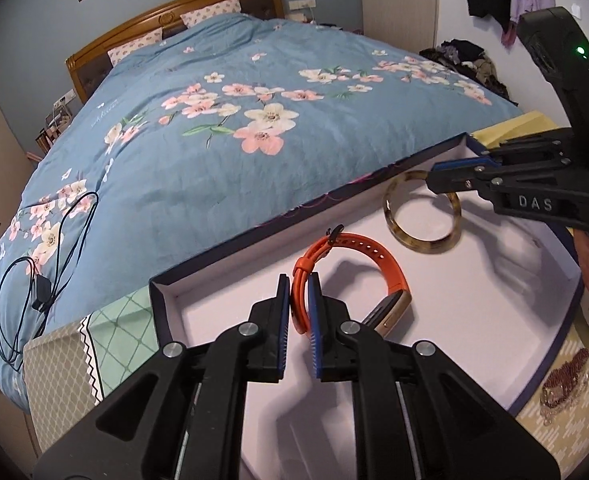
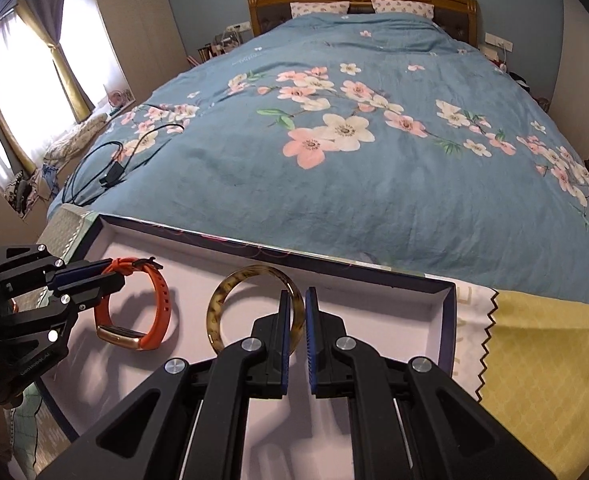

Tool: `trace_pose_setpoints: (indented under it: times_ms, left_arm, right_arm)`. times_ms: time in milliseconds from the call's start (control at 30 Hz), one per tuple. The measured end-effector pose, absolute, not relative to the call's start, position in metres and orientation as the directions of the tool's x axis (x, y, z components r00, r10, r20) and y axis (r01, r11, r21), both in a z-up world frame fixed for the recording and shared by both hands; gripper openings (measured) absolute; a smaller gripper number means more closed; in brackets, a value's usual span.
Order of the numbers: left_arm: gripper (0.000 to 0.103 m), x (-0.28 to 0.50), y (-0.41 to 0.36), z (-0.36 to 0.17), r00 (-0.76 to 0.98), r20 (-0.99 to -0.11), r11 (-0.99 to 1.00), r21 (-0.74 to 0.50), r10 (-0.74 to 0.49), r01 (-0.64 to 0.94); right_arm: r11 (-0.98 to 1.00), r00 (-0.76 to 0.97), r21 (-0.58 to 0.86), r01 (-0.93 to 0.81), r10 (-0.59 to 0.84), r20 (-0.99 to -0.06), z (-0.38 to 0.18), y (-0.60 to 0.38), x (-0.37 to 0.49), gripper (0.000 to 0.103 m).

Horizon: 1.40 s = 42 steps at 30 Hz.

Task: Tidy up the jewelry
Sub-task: 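Carry the smartwatch into the box with the left tool while the right tool places the bangle beside it, then move the right tool to the clear crystal bracelet and grasp it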

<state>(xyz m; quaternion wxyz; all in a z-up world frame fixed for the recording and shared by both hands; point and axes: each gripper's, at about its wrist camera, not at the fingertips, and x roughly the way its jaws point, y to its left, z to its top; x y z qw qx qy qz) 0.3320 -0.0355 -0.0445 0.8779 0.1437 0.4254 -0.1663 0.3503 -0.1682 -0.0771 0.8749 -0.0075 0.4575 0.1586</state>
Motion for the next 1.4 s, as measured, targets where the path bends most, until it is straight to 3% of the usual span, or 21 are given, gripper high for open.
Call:
trace_pose_setpoints:
  times_ms: [167,233,300,433,467,533,700,1200,1267,1367,1400]
  left_arm:
    - [0.012,0.347,-0.039,-0.047,0.574,-0.808,0.909,0.127,-0.138,0.397]
    - [0.014,0.352,-0.039,-0.047,0.565,-0.812,0.913,0.109,-0.147,0.394]
    - [0.025,0.354,-0.038,-0.046,0.571,-0.809,0.919,0.107,-0.142,0.38]
    - [0.031,0.335,-0.031,-0.031,0.634,-0.758,0.931,0.105,-0.153,0.35]
    - [0.038,0.326,-0.028,-0.026,0.657,-0.736,0.934,0.1,-0.162,0.343]
    - [0.045,0.306,-0.018,-0.012,0.694,-0.693,0.942,0.068,-0.192,0.329]
    - [0.058,0.249,-0.006,0.009,0.743,-0.62,0.937,0.035,-0.252,0.347]
    - [0.064,0.125,-0.008,-0.019,0.709,-0.623,0.911,-0.016,-0.332,0.412]
    - [0.064,0.12,-0.011,-0.025,0.701,-0.632,0.909,-0.014,-0.33,0.416]
    - [0.064,0.112,-0.013,-0.03,0.691,-0.639,0.906,-0.022,-0.338,0.423]
    - [0.064,0.11,-0.014,-0.031,0.686,-0.641,0.903,-0.028,-0.344,0.428]
  right_arm:
    - [0.954,0.527,0.152,-0.257,0.27,-0.806,-0.081,-0.17,0.355,0.007]
    - [0.958,0.549,0.151,-0.243,0.264,-0.793,-0.077,-0.173,0.351,0.015]
    - [0.956,0.571,0.161,-0.247,0.278,-0.773,-0.07,-0.176,0.345,0.021]
    - [0.935,0.614,0.181,-0.305,0.338,-0.713,-0.047,-0.183,0.314,0.025]
    - [0.926,0.62,0.185,-0.329,0.36,-0.698,-0.041,-0.185,0.304,0.027]
    - [0.906,0.627,0.179,-0.384,0.397,-0.67,-0.03,-0.187,0.277,0.037]
    - [0.862,0.605,0.132,-0.489,0.444,-0.66,-0.025,-0.194,0.218,0.039]
    - [0.818,0.518,0.12,-0.563,0.463,-0.719,-0.066,-0.199,0.131,0.038]
    - [0.822,0.53,0.066,-0.566,0.424,-0.735,-0.071,-0.193,0.129,0.037]
    - [0.818,0.544,0.01,-0.575,0.392,-0.742,-0.075,-0.186,0.124,0.029]
    - [0.815,0.545,0.002,-0.579,0.389,-0.743,-0.076,-0.186,0.123,0.022]
